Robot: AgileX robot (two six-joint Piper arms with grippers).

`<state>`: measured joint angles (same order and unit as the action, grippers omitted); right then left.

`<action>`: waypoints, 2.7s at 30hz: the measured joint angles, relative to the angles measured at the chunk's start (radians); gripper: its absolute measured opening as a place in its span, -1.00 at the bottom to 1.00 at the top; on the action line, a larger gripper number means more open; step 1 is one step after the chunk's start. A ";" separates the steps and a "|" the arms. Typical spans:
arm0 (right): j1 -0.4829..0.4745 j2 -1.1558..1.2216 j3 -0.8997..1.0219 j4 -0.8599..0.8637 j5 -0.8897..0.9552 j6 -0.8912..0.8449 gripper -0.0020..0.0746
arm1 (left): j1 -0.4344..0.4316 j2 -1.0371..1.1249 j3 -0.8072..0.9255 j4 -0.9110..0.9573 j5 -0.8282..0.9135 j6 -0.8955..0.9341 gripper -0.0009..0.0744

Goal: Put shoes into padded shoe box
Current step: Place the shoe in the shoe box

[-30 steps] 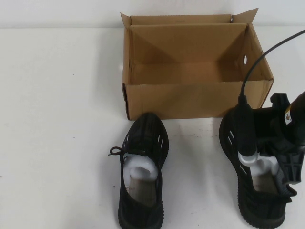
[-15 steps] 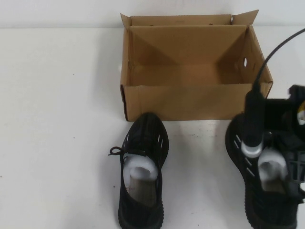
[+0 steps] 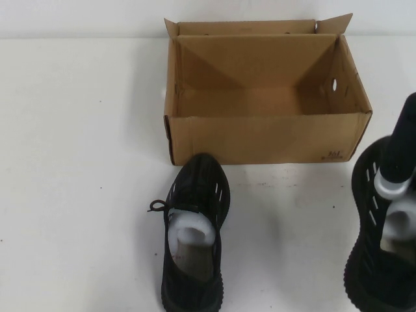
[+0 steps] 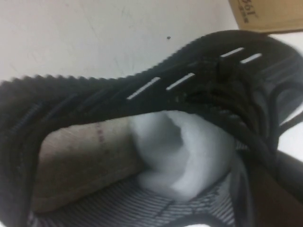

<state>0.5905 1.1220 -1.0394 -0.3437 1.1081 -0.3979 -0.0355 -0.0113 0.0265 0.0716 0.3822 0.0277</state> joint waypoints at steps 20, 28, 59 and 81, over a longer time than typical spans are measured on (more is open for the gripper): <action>0.004 -0.009 0.000 0.027 -0.018 0.454 -0.93 | 0.000 0.000 0.000 0.000 0.000 0.000 -0.99; 0.004 -0.009 0.000 0.036 -0.158 0.906 -0.93 | 0.000 0.000 0.000 0.000 0.000 0.000 -0.99; -0.004 0.434 -0.507 -0.128 -0.478 1.235 -0.93 | 0.000 0.000 0.000 0.000 0.000 0.000 -0.99; -0.057 0.703 -0.728 -0.143 -0.472 1.430 -0.93 | 0.000 0.000 0.000 0.000 0.000 0.000 -0.99</action>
<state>0.5339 1.8254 -1.7673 -0.4865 0.6362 1.0322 -0.0355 -0.0113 0.0265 0.0716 0.3822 0.0277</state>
